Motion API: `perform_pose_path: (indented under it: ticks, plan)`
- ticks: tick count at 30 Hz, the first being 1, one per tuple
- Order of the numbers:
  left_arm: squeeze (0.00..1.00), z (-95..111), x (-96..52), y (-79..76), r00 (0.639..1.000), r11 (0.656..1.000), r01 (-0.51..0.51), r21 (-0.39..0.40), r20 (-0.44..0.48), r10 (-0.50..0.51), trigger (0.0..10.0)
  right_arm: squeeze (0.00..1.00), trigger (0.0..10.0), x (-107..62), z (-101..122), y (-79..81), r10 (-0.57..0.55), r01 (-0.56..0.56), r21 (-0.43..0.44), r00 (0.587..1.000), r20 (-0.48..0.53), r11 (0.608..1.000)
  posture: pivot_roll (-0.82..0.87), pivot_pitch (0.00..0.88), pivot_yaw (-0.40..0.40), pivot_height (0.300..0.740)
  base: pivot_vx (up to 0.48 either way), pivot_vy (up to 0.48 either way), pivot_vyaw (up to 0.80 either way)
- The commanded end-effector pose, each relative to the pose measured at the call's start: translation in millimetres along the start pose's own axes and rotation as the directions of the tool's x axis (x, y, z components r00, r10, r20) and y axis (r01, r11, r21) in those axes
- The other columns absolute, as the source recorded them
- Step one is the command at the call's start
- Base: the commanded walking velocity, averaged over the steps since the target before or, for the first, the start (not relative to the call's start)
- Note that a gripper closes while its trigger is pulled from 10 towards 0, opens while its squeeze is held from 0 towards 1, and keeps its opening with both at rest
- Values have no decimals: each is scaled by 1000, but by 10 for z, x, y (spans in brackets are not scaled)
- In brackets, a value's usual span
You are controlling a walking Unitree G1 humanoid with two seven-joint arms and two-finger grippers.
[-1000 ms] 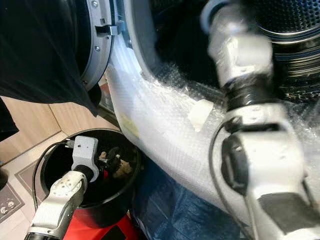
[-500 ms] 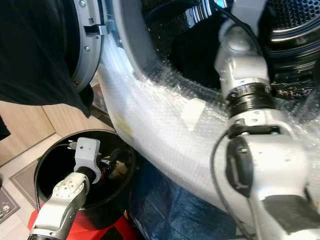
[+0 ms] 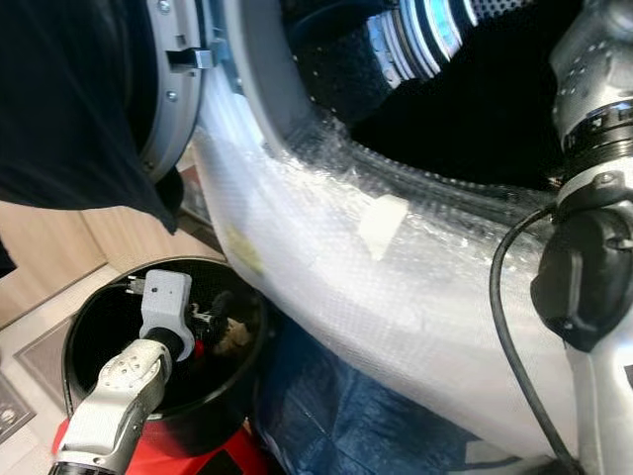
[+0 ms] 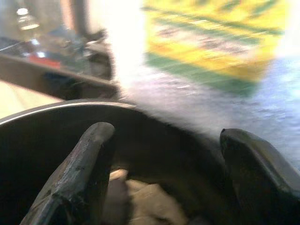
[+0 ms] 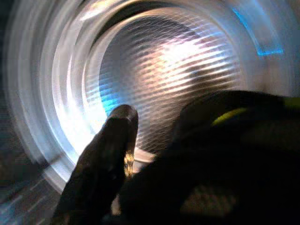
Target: Clothes washing
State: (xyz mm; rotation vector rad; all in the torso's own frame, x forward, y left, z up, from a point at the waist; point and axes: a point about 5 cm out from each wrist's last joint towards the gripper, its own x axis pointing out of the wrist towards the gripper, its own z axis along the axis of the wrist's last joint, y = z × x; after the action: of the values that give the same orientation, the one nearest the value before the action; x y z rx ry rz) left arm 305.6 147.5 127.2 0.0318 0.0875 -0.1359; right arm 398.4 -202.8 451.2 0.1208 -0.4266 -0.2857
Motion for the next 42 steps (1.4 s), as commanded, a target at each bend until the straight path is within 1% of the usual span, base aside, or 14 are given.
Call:
perform_pose_path:
  ticks: [1, 3, 4, 5, 8, 9, 13, 18, 22, 25, 28, 36, 41, 42]
  plan:
    - [0, 22, -7, -20, 1000, 1000, 10, 6, 0, -11, 10000, 0, 10000, -68, -149, 323, 168, -168, 2, 984, -60, 986, 92, 42, -39, 740, 0, 0, 0]
    - [0, 23, -4, -22, 1000, 1000, 13, 7, -1, -13, 10000, 0, 10000, -142, -360, 497, 239, -239, 13, 964, -118, 971, 83, 51, -34, 740, 0, 0, 0]
    - [0, 23, -2, -32, 1000, 1000, 16, 5, -2, -16, 10000, 0, 10000, -249, -653, 637, 286, -291, 4, 937, -201, 957, 81, 51, -33, 740, 0, 0, 0]
    - [0, 23, 0, -39, 1000, 1000, 18, 6, -3, -18, 10000, 0, 10000, -292, -759, 666, 293, -304, -12, 929, -226, 953, 80, 54, -31, 740, 0, 0, 0]
    - [0, 24, 4, -53, 1000, 1000, 23, 3, -4, -23, 10000, 0, 10000, -339, -884, 631, 284, -304, -44, 925, -251, 952, 74, 56, -31, 740, 0, 0, 0]
    - [0, 20, 3, -67, 1000, 1000, 29, 1, -7, -29, 10000, 0, 10000, -351, -913, 552, 257, -273, -24, 930, -264, 962, 71, 55, -30, 740, 0, 0, 0]
    - [0, 15, -5, -74, 999, 999, 35, 0, -8, -35, 10000, 0, 10000, -441, -932, 427, 254, -261, 12, 929, -270, 965, 70, 51, -34, 740, 0, 0, 0]
    - [0, 8, 2, -73, 999, 999, 35, -1, -9, -35, 10000, 0, 10000, -656, -901, 241, 248, -246, 38, 935, -255, 968, 66, 35, -36, 740, 0, 0, 0]
    - [0, 9, 12, -67, 999, 999, 42, 4, -11, -42, 10000, 0, 10000, -786, -680, 123, 253, -246, 59, 951, -180, 967, 68, 19, -30, 740, 0, 0, 0]
    - [0, 26, 19, -62, 999, 999, 42, 7, -7, -42, 10000, 0, 10000, -837, -610, 73, 257, -256, 29, 951, -171, 966, 72, 19, -31, 740, 0, 0, 0]
    - [0, 34, 22, -44, 999, 999, 36, 6, -6, -36, 10000, 0, 10000, -897, -490, 68, 289, -282, 69, 948, -134, 957, 68, 30, -27, 740, 0, 0, 0]
    - [0, 26, 12, -42, 999, 999, 40, 11, -14, -40, 10000, 0, 10000, -1093, -428, -15, 333, -332, 27, 932, -145, 943, 64, 55, -21, 740, 0, 0, 0]
    - [0, 38, 15, -26, 999, 999, 37, 11, -13, -37, 10000, 0, 10000, -1165, -397, -160, 334, -331, 47, 930, -151, 943, 61, 61, -17, 740, 0, 0, 0]
    - [0, 40, 15, -18, 999, 999, 36, 12, -14, -36, 10000, 0, 10000, -1207, -401, -226, 336, -338, 15, 931, -142, 941, 61, 61, -17, 740, 0, 0, 0]
